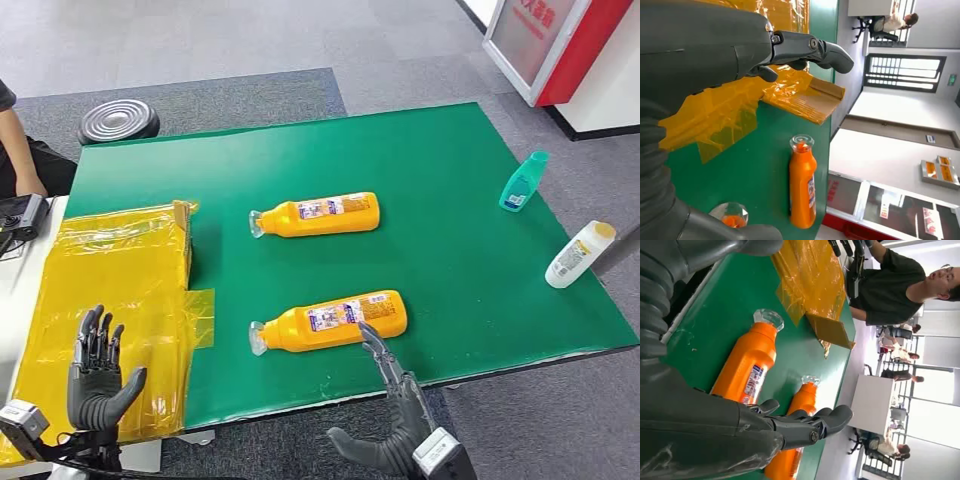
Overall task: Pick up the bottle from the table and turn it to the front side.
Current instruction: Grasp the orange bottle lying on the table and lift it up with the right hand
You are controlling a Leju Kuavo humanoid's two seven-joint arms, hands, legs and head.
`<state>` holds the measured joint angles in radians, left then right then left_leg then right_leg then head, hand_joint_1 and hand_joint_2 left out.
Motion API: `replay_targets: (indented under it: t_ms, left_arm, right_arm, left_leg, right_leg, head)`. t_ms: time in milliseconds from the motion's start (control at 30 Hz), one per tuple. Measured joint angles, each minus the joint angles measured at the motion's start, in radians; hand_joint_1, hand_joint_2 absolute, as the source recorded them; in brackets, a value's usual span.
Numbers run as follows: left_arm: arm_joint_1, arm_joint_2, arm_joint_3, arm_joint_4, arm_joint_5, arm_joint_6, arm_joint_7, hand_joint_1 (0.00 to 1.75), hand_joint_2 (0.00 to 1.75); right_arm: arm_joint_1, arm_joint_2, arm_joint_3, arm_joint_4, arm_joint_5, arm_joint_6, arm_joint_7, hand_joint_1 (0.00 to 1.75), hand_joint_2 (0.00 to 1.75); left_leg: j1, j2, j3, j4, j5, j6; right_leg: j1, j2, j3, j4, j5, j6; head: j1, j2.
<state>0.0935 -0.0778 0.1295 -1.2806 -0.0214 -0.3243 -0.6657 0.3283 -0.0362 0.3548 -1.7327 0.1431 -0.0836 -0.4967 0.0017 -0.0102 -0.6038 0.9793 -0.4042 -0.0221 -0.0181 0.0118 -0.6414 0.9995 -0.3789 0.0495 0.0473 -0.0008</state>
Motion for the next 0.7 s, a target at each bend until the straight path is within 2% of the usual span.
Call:
replay_targets:
  t_ms: [500,600,700]
  left_arm:
    - [-0.002,0.000,0.002,0.000,-0.001,0.000,0.000,0.00,1.75]
    - [0.001,0.002,0.009,0.000,0.004,-0.010,0.000,0.00,1.75]
    - [0.008,0.006,0.030,-0.006,0.013,-0.038,0.000,0.00,1.75]
  right_arm:
    - [-0.011,-0.004,0.007,0.000,0.008,-0.019,-0.001,0.00,1.75]
    - [-0.025,-0.005,0.006,0.000,0.116,-0.091,0.021,0.00,1.75]
    - [-0.063,-0.013,0.006,-0.005,0.274,-0.150,0.085,0.00,1.75]
  left_leg:
    - [0.000,0.000,0.000,0.000,0.000,0.000]
    - [0.000,0.000,0.000,0.000,0.000,0.000]
    - [0.000,0.000,0.000,0.000,0.000,0.000]
  right_leg:
    - [0.000,0.000,0.000,0.000,0.000,0.000]
    - [0.000,0.000,0.000,0.000,0.000,0.000]
    - [0.000,0.000,0.000,0.000,0.000,0.000]
  head:
    - [0.000,0.000]
    - [0.000,0.000]
    - [0.000,0.000]
